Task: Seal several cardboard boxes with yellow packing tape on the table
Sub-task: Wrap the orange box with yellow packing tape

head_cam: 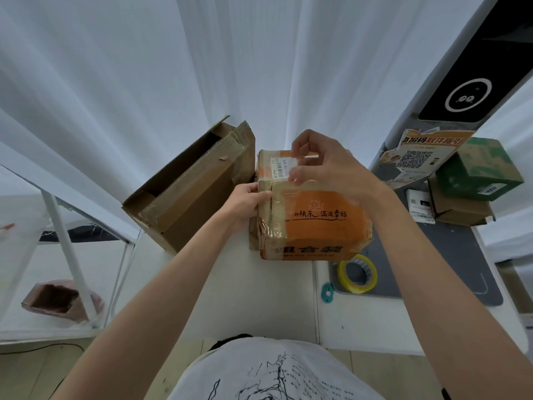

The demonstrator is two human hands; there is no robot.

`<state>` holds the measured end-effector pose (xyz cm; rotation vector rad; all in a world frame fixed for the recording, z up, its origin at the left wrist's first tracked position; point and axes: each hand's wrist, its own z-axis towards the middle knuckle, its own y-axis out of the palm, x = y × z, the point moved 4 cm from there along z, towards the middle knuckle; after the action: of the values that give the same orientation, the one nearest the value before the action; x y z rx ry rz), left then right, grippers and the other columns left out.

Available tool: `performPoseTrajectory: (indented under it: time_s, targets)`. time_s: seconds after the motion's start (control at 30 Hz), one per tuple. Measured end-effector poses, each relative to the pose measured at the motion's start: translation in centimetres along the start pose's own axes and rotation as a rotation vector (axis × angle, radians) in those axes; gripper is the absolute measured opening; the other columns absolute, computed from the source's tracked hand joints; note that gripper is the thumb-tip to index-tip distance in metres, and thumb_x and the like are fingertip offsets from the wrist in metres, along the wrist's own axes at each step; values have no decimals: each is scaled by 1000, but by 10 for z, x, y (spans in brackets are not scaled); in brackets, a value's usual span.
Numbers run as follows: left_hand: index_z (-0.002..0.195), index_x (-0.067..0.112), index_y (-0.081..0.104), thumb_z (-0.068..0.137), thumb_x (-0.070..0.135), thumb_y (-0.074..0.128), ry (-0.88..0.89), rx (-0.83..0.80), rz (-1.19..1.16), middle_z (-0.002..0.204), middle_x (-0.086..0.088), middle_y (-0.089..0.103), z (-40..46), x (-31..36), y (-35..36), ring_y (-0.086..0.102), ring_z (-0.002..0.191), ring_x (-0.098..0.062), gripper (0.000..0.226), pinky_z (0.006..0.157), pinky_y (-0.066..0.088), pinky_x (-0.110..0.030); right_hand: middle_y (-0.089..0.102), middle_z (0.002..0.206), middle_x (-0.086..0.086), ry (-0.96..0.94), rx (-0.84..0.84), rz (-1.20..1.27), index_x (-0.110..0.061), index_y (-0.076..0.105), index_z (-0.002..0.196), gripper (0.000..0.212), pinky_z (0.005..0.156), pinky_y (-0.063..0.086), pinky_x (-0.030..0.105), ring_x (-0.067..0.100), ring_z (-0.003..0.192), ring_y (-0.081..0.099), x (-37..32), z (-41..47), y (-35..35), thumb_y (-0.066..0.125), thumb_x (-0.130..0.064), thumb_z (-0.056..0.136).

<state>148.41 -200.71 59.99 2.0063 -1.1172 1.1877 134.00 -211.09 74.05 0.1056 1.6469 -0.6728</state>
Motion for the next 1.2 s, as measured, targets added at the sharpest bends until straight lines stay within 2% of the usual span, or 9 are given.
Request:
performPoseTrajectory:
  time_s: [0.1, 0.23, 0.47, 0.53, 0.6, 0.7, 0.83, 0.97, 1.2]
  targets:
    - [128, 6, 65, 105, 25, 54, 5, -63, 42, 113, -10, 75, -11, -4, -4, 74, 103, -23, 32, 82, 61, -32, 54, 98, 13, 16, -130, -10, 0, 56, 111, 30, 74, 57, 21, 13, 77, 68, 3, -2, 13, 75, -1, 87]
    - [130, 8, 64, 108, 40, 42, -23, -144, 86, 116, -9, 75, -23, -14, -6, 72, 108, -23, 44, 95, 57, -39, 55, 96, 9, 29, -261, -44, 0, 56, 109, 28, 75, 55, 21, 8, 74, 65, 17, 3, 28, 75, 0, 87]
    - [130, 15, 65, 109, 44, 20, 145, -61, 121, 111, -9, 76, -33, -16, -6, 72, 102, -24, 57, 95, 55, -39, 55, 87, 3, 25, -259, -186, -5, 57, 104, 27, 74, 53, 19, 1, 72, 57, 48, 15, 43, 76, -4, 86]
    - [130, 14, 64, 106, 43, 18, 219, -91, 155, 111, -9, 76, -38, -15, -4, 70, 100, -22, 60, 88, 52, -27, 55, 85, 4, 16, -248, -180, -3, 56, 105, 27, 76, 55, 19, 1, 70, 55, 54, 16, 46, 76, -3, 86]
    - [130, 13, 63, 102, 45, 24, 255, -112, 199, 112, -8, 75, -43, -15, -4, 68, 97, -15, 58, 78, 48, -14, 56, 85, 4, 6, -232, -171, -2, 56, 105, 27, 76, 55, 19, 0, 70, 56, 59, 16, 48, 76, -2, 85]
    - [134, 18, 56, 95, 39, 50, 248, -123, 226, 115, 0, 71, -46, -17, -5, 66, 97, 1, 45, 75, 47, -8, 57, 82, 5, -20, -222, -190, -5, 56, 102, 25, 76, 58, 23, 4, 69, 58, 64, 17, 51, 76, -2, 86]
    - [143, 24, 45, 95, 17, 70, 233, -169, 243, 119, -3, 72, -43, -21, -5, 69, 111, -15, 55, 90, 56, -24, 54, 77, 4, -36, -192, -191, -4, 56, 101, 25, 70, 57, 23, 4, 66, 57, 66, 21, 52, 74, 0, 85]
    - [142, 23, 44, 89, 7, 74, 238, -169, 232, 117, -7, 73, -43, -20, -4, 71, 106, -21, 63, 88, 59, -33, 55, 81, 10, -60, -173, -206, -4, 57, 100, 25, 71, 58, 25, 11, 69, 57, 65, 23, 54, 75, 0, 84]
    - [142, 19, 43, 86, 3, 76, 248, -159, 243, 115, -8, 74, -41, -22, -4, 73, 99, -19, 67, 78, 57, -26, 55, 81, 10, -68, -147, -218, -8, 57, 99, 24, 74, 56, 20, 13, 71, 55, 66, 27, 53, 75, -2, 84]
